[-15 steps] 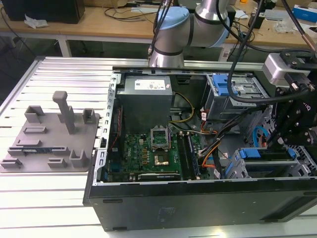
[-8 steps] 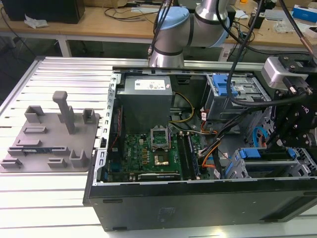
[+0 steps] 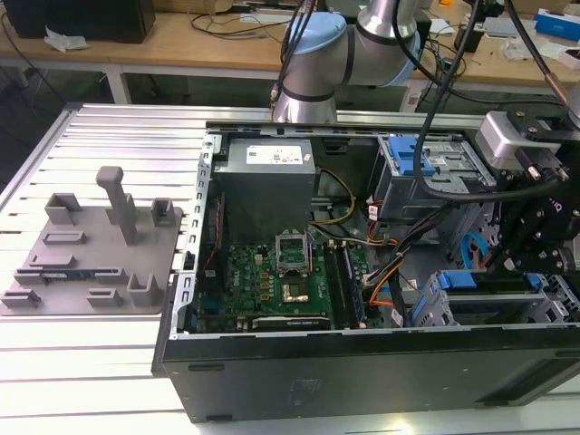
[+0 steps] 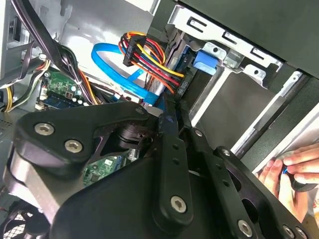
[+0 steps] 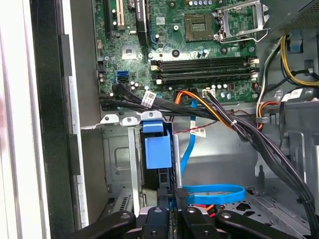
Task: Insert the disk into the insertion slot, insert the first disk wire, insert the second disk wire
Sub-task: 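Insert the second disk wire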
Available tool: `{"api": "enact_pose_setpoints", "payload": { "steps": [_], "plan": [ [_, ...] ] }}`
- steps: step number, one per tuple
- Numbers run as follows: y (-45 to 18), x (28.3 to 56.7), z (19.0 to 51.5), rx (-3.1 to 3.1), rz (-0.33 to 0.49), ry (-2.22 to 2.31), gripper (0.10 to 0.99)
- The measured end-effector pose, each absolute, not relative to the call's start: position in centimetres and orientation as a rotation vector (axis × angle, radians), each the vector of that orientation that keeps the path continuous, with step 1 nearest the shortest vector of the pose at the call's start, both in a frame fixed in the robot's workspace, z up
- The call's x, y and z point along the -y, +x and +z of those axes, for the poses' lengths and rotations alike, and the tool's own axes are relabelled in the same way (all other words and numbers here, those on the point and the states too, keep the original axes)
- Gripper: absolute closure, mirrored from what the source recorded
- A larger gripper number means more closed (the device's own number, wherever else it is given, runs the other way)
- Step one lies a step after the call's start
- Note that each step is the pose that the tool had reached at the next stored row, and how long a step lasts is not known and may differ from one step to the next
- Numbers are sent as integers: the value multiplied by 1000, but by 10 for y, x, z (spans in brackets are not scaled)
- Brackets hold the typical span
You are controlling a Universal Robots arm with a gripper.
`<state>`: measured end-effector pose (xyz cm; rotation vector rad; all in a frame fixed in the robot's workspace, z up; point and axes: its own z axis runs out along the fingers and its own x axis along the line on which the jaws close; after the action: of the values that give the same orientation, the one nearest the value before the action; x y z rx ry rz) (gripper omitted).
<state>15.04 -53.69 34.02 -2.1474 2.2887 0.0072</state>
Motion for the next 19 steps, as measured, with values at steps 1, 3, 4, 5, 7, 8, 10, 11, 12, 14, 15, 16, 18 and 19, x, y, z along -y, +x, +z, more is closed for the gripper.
{"api": "enact_pose_setpoints", "payload": {
  "steps": [1,3,4,5,7,8,10,11,12,14,15,16,18,19],
  "plan": [
    [150,537,340,-2286,7,-2150,925],
    [150,537,337,-2277,8,-2160,914],
    [150,537,337,-2276,8,-2161,914],
    [150,537,337,-2275,9,-2162,914],
    [150,537,340,-2275,8,-2162,851],
    [150,537,342,-2275,8,-2162,851],
    [150,537,349,-2275,7,-2163,851],
    [150,536,355,-2275,6,-2163,851],
    [150,536,359,-2276,6,-2163,851],
    [150,536,366,-2276,4,-2164,851],
    [150,535,370,-2277,4,-2164,851],
    [150,535,376,-2277,3,-2164,851],
    [150,535,384,-2277,2,-2164,929],
    [150,535,386,-2277,2,-2165,980]
  ]
}}
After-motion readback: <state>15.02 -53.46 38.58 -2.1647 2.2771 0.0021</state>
